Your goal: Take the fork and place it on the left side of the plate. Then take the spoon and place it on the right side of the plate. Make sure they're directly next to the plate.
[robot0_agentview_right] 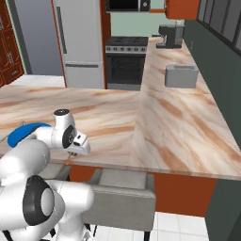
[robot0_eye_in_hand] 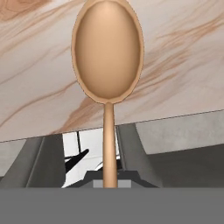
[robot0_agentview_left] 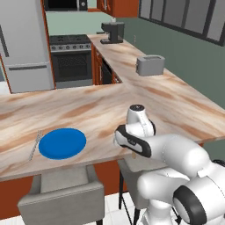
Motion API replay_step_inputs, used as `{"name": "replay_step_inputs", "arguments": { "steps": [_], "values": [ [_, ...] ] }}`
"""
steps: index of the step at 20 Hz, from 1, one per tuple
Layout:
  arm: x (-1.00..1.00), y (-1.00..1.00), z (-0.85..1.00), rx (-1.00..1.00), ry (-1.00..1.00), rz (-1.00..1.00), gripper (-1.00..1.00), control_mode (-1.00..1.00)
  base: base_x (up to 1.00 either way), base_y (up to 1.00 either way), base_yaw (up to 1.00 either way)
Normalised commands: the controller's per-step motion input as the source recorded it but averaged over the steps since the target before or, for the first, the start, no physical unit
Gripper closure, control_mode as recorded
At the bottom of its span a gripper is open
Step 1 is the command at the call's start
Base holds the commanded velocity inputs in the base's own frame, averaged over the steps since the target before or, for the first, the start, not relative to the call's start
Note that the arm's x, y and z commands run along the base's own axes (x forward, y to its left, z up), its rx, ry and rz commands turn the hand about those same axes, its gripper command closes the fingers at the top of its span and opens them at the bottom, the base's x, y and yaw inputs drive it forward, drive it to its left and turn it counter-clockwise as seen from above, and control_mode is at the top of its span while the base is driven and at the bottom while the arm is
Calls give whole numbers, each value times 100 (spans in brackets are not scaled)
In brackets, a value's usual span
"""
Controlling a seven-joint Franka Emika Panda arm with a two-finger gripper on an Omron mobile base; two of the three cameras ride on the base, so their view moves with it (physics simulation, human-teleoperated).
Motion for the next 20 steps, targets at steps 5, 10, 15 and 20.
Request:
{"name": "replay_step_inputs", "arguments": {
  "steps": [5,10,15,20],
  "values": [
    [0,0,0,0,0,0,100,100,0,0,0],
    [0,0,0,0,0,0,100,100,0,0,0],
    [0,0,0,0,0,0,100,100,0,0,0],
    [0,0,0,0,0,0,100,-100,0,0,0]
  ]
}}
